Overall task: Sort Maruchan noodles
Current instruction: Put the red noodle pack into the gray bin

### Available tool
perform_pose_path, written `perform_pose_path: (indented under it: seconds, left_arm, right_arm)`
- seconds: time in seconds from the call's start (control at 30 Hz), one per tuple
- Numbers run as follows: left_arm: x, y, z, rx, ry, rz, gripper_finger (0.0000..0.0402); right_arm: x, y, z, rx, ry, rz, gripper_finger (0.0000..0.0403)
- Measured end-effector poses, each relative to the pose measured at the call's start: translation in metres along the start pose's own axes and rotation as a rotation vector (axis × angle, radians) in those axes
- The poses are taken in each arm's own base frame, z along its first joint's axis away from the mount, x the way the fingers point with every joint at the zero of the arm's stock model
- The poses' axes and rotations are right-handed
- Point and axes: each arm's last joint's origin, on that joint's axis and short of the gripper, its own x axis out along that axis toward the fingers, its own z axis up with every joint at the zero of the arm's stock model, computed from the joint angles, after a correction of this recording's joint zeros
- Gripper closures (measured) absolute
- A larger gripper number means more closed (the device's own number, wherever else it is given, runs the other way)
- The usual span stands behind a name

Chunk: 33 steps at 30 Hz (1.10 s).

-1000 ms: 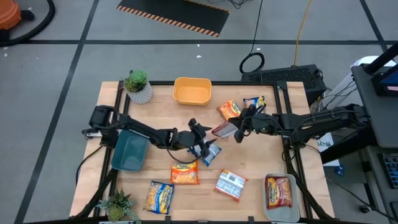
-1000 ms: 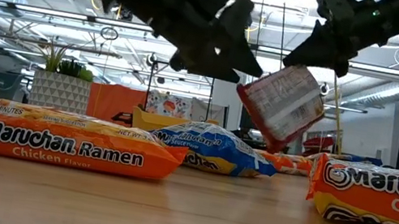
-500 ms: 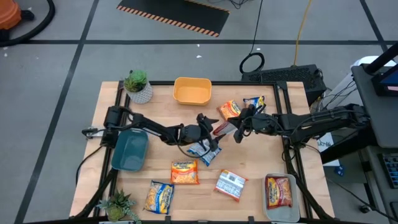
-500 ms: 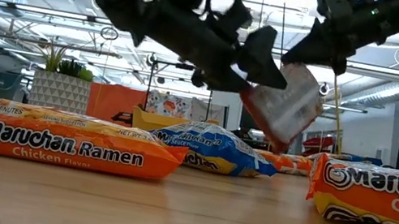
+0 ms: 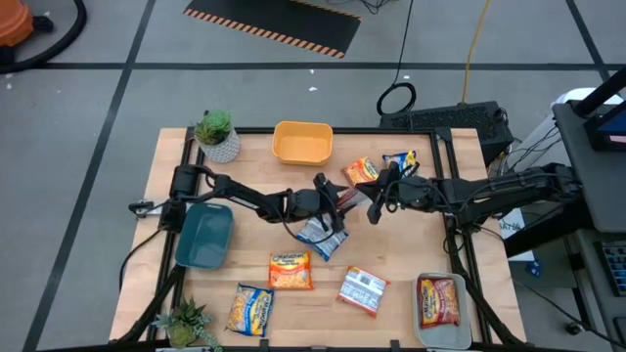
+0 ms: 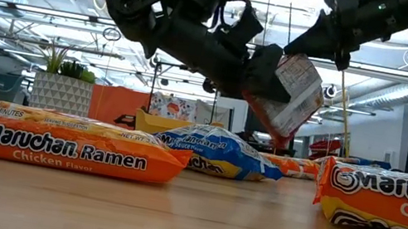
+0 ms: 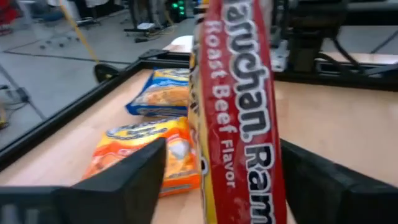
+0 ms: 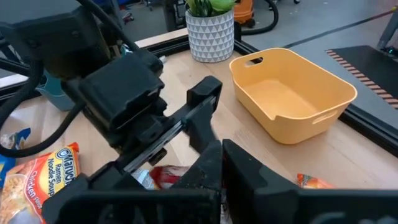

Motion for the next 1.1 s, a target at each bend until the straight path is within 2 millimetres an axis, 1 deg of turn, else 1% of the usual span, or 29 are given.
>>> perform_pose_path:
  seconds: [0.2, 0.27, 0.4, 0.5, 0.63, 0.73, 0.87, 1.0, 1.1]
  left_arm:
    - [0.000, 0.001, 0.000, 0.006, 0.001, -0.011, 0.0257]
    - [0.000, 0.001, 0.000, 0.005, 0.002, -0.015, 0.0282]
    - [0.000, -0.001, 0.000, 0.005, 0.002, -0.051, 0.0285]
    - [-0.001, -0.004, 0.000, 0.007, 0.002, -0.064, 0.0281]
    - [-0.003, -0.011, 0.000, 0.011, 0.001, -0.081, 0.0267]
    - [-0.006, -0.019, -0.001, 0.016, 0.003, -0.100, 0.0271]
    - [-0.015, -0.033, 0.003, 0.040, 0.022, -0.138, 0.0276]
    - [-0.027, -0.039, 0.013, 0.066, 0.067, -0.161, 0.0276]
    - [-0.038, -0.035, 0.027, 0.048, 0.105, -0.159, 0.0277]
  right_arm:
    - [0.000, 0.000, 0.000, -0.029, 0.000, 0.000, 0.0403]
    - [0.000, 0.000, 0.000, -0.038, 0.002, 0.006, 0.0403]
    - [0.000, 0.001, -0.001, -0.030, 0.013, 0.031, 0.0392]
    - [0.000, 0.002, -0.001, -0.030, 0.031, 0.084, 0.0362]
    - [-0.007, 0.002, 0.002, -0.047, 0.031, 0.161, 0.0300]
    - [-0.014, 0.002, 0.004, -0.093, 0.030, 0.221, 0.0252]
    - [-0.024, 0.000, 0.004, -0.123, 0.051, 0.286, 0.0193]
    - [-0.025, -0.001, 0.003, -0.147, 0.068, 0.310, 0.0137]
    - [-0.025, -0.001, 0.002, -0.191, 0.071, 0.309, 0.0101]
